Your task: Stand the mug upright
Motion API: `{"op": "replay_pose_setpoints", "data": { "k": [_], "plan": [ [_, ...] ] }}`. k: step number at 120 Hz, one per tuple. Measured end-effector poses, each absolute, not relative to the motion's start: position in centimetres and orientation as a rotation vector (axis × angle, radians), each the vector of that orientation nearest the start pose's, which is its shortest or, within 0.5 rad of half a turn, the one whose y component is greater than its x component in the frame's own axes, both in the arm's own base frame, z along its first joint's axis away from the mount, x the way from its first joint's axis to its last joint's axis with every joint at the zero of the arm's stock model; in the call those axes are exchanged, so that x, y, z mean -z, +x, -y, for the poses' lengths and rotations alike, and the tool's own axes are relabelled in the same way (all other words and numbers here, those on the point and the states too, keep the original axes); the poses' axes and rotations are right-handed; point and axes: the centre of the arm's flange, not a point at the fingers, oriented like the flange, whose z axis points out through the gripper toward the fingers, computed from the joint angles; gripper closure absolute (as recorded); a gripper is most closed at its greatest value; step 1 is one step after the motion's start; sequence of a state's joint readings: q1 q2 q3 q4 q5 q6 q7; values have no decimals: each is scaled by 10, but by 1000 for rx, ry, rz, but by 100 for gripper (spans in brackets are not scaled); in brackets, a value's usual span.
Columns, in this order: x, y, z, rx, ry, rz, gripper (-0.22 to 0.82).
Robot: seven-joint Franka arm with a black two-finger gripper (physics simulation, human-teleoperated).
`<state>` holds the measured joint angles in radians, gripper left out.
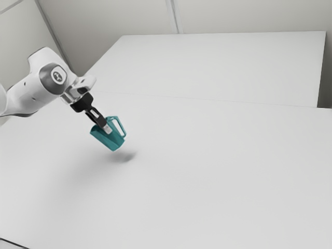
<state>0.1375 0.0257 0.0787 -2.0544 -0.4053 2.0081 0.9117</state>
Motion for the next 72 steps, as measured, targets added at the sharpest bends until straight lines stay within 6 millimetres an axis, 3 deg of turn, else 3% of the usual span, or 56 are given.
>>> {"op": "replay_pose_setpoints", "data": {
  "k": [29,56,72],
  "plan": [
    [-421,523,-73,94,-3227,-806,79],
    [-409,517,-17,27,-3092,-828,79],
    [-400,514,-5,19,-3051,-770,79]
  ]
}}
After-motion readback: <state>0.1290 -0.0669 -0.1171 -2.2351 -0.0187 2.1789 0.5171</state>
